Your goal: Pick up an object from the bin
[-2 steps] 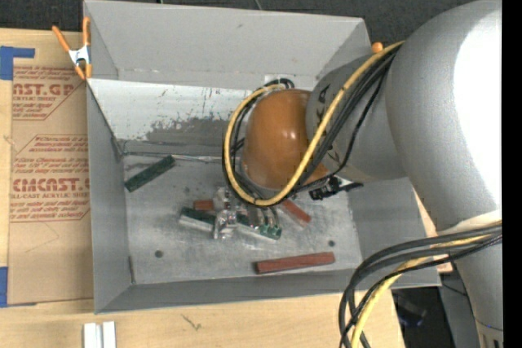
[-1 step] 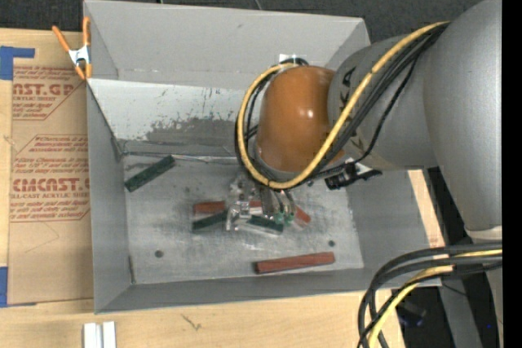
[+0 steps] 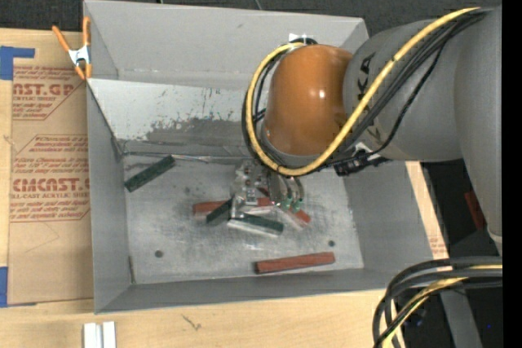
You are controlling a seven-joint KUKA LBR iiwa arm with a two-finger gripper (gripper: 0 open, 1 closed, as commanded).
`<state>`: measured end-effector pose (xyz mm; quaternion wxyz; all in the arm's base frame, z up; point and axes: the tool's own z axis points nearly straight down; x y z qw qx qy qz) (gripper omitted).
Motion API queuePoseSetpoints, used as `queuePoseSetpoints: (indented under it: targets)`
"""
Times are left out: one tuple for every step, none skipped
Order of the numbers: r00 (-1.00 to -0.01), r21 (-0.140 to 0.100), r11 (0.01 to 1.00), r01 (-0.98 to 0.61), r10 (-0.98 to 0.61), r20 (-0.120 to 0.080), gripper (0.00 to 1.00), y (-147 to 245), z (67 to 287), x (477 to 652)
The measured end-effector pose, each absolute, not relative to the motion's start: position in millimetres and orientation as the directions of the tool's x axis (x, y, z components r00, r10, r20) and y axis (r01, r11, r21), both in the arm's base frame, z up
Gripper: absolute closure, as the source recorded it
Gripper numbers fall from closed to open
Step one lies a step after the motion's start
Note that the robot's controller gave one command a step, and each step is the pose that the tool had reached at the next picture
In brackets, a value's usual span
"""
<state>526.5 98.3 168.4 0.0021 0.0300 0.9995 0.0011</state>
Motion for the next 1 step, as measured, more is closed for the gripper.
queuePoseSetpoints:
  targets:
    - [-0.999,0.0,0.999,0.037,0.037,0.0,1.0,100.3,207.2,544.1]
